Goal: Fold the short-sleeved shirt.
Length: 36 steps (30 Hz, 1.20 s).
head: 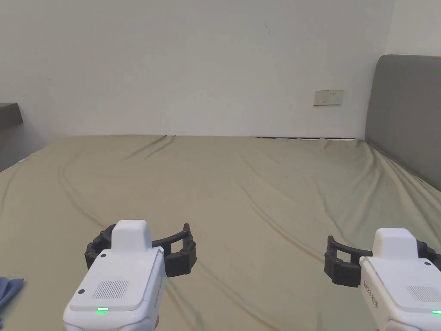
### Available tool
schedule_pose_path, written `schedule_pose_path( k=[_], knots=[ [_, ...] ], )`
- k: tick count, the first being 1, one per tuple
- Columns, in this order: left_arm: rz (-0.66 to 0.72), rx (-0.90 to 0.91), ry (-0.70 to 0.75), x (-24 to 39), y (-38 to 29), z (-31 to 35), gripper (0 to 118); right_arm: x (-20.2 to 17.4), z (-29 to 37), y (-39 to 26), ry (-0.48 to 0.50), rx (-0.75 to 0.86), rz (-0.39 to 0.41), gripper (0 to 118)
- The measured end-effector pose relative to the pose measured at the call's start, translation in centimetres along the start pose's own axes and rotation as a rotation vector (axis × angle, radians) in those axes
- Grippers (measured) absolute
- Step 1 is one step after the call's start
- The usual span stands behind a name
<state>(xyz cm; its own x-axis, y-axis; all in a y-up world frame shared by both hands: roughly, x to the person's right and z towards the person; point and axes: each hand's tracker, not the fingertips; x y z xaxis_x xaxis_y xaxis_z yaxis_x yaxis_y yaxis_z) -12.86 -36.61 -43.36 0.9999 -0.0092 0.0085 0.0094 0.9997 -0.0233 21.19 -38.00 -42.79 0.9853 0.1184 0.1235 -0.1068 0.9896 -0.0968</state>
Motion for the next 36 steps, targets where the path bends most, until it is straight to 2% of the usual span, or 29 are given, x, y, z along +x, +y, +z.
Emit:
schedule_pose_path(
  k=[2,6,11,12,15,16,18,20,21,22,23,24,25,26,29,31,36],
  knots=[
    [0.001,-0.003,-0.006,0.0,-0.1,-0.1,118,0.0,0.2,0.1,0.0,0.029,0.02,118],
    [-0.001,-0.013,-0.012,0.3,-0.2,-0.1,118,-0.3,0.4,0.2,0.053,0.019,0.007,118],
    [-0.001,-0.015,-0.025,0.5,-0.4,0.0,118,-0.8,0.2,0.3,0.111,-0.006,-0.026,118],
    [-0.003,-0.015,-0.028,0.5,-0.4,0.0,118,-0.9,0.0,0.2,0.113,-0.035,-0.059,118],
    [0.001,-0.02,-0.026,0.4,-0.3,-0.1,118,-1.6,0.0,0.2,0.074,-0.042,-0.013,118],
    [0.004,-0.019,-0.024,0.3,-0.3,-0.1,118,-1.7,0.1,0.5,0.092,0.006,0.025,118],
    [0.015,-0.014,-0.019,0.1,-0.2,-0.2,118,-1.2,0.3,0.6,0.172,-0.012,-0.092,118],
    [0.023,-0.017,-0.019,-0.1,-0.1,-0.1,118,-1.0,0.3,1.0,0.204,-0.078,-0.216,118],
    [0.026,-0.018,-0.019,-0.2,-0.1,-0.2,118,-1.1,0.4,1.5,0.167,-0.047,-0.158,118],
    [0.026,-0.019,-0.016,-0.2,-0.1,-0.2,118,-1.4,0.6,1.4,0.119,-0.042,-0.141,118],
    [0.025,-0.02,-0.013,-0.3,-0.2,-0.3,118,-1.7,0.7,1.4,0.087,-0.008,-0.091,118],
    [0.024,-0.02,-0.013,-0.3,-0.2,-0.3,118,-1.9,0.9,1.8,0.083,0.031,-0.023,118],
    [0.026,-0.022,-0.016,-0.4,-0.1,-0.4,118,-1.9,1.0,2.0,0.09,0.05,0.004,118],
    [0.029,-0.023,-0.017,-0.4,-0.1,-0.4,118,-1.9,0.9,1.5,0.124,-0.021,-0.066,118],
    [0.041,-0.028,-0.019,-0.5,-0.1,-0.4,118,-2.1,1.2,1.9,0.114,0.018,-0.038,118],
    [0.041,-0.033,-0.019,-0.4,-0.2,-0.5,118,-2.1,1.2,1.7,0.113,-0.01,-0.069,118],
    [0.025,-0.028,-0.025,-0.1,-0.4,-0.3,118,-2.3,1.1,1.8,0.076,0.006,-0.042,118]
  ],
)
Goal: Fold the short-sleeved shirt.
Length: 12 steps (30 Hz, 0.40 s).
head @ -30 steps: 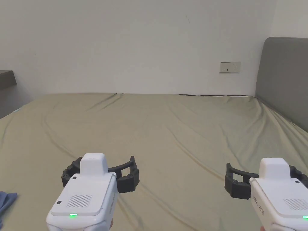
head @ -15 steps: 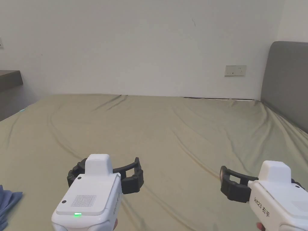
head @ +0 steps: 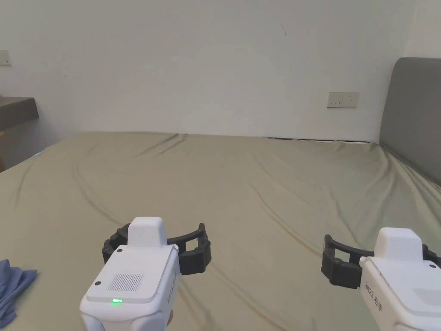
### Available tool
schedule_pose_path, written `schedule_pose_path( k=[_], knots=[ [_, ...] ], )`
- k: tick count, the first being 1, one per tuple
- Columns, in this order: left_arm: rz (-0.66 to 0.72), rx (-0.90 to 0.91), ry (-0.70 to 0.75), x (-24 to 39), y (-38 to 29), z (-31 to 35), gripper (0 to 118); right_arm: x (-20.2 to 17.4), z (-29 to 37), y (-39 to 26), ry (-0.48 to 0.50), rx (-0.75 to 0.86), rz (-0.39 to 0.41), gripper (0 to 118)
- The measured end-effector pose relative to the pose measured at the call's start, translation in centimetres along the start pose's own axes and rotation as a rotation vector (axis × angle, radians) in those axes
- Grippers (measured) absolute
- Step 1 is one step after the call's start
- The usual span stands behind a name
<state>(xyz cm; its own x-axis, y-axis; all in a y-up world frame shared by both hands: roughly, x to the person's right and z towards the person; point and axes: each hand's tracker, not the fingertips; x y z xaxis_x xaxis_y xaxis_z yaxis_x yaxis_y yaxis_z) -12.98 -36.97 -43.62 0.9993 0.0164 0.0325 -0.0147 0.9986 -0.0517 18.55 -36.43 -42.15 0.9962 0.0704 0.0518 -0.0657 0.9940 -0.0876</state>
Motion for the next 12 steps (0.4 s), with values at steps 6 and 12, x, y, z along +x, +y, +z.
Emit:
schedule_pose_path(
  k=[6,12],
  knots=[
    [-0.009,0.008,-0.016,0.33,0.03,0.17,118,-0.02,0.14,0.07,-0.005,0.03,-0.001,118],
    [-0.023,0.022,-0.023,0.34,0.07,0.28,118,-0.02,-0.17,-0.31,0.0,-0.002,-0.017,118]
  ],
)
